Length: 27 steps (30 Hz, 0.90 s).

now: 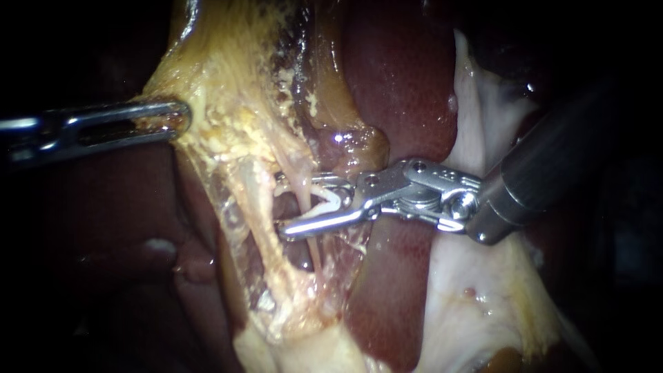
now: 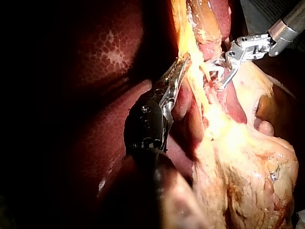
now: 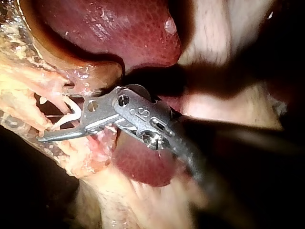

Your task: Clipping first clip left tube

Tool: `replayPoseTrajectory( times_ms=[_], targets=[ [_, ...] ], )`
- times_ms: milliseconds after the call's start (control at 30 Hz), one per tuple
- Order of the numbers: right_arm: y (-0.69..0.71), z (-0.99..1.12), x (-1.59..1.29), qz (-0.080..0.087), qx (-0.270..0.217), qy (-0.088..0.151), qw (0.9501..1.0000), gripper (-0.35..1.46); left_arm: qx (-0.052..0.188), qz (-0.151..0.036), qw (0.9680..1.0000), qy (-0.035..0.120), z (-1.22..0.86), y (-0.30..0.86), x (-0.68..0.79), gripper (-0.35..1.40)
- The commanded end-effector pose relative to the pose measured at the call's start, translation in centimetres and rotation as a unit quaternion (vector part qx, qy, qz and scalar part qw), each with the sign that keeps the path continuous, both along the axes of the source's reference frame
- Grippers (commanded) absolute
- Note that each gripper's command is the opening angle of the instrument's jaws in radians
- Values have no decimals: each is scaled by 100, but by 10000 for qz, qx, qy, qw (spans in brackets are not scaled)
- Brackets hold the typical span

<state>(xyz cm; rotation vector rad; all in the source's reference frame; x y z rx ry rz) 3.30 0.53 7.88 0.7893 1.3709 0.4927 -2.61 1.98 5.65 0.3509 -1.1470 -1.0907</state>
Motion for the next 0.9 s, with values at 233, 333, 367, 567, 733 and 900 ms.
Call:
replayPoseTrajectory(
  times_ms=[233, 333, 367, 567, 733, 900],
  targets=[
    [-1, 0, 0, -4, -1, 1, 10000, 59, -2, -3, 10000, 1, 0, 0, 0, -35],
    [-1, 0, 0, -6, -2, 2, 10000, 60, -1, -3, 10000, 1, -1, 0, 0, -35],
    [-1, 0, -1, -6, -2, 2, 10000, 60, 1, -3, 10000, 0, -1, 0, 0, -35],
    [-2, 0, -2, -10, -2, 5, 10000, 60, 35, 14, 10000, -15, -9, 7, 7, -35],
    [-2, 0, -5, -16, -3, 8, 10000, 60, 65, -25, 10000, 17, -18, 17, 17, -35],
    [-3, -1, -10, -41, 0, 24, 10000, 60, 69, -92, 9999, 1, -27, 24, 25, -35]
  ],
)
